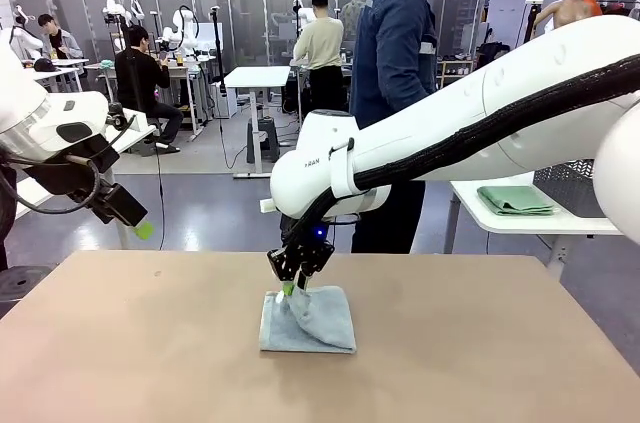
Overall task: Fold the towels and place them in the basket.
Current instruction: When a person lays out a Towel with hook on the table, fold it in half twice, then place the folded Towel with hook on the right side of the table.
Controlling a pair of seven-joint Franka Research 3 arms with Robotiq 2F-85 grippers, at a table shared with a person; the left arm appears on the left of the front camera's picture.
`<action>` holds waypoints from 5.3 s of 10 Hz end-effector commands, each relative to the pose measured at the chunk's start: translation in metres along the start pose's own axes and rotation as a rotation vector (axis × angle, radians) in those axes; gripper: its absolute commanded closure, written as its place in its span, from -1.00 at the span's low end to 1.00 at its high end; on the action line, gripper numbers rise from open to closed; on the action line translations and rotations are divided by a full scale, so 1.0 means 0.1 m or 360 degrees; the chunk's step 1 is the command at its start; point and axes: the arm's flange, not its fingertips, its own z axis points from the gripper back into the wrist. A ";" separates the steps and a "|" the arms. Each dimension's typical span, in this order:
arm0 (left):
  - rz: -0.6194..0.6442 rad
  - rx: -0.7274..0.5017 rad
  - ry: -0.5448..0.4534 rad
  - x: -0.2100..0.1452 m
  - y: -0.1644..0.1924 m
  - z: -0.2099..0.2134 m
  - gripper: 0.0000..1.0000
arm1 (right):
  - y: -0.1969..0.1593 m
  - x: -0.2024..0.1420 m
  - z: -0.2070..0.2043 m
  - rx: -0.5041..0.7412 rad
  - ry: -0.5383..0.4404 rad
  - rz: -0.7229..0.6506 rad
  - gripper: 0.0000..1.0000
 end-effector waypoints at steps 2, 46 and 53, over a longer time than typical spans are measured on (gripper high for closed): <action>-0.0031 0.0017 -0.0005 0.02 0.03 0.01 -1.00 | 0.03 0.03 0.00 0.0063 -0.0039 -0.0007 -0.72; 0.0006 0.0227 -0.0188 -0.57 0.06 3.42 -1.00 | -1.44 -1.17 -0.61 0.0824 -0.0365 -0.0348 -1.00; -0.0033 0.0175 -0.0252 -0.60 0.06 3.34 -1.00 | -1.29 -1.09 -0.82 0.0908 -0.0458 -0.0453 -0.33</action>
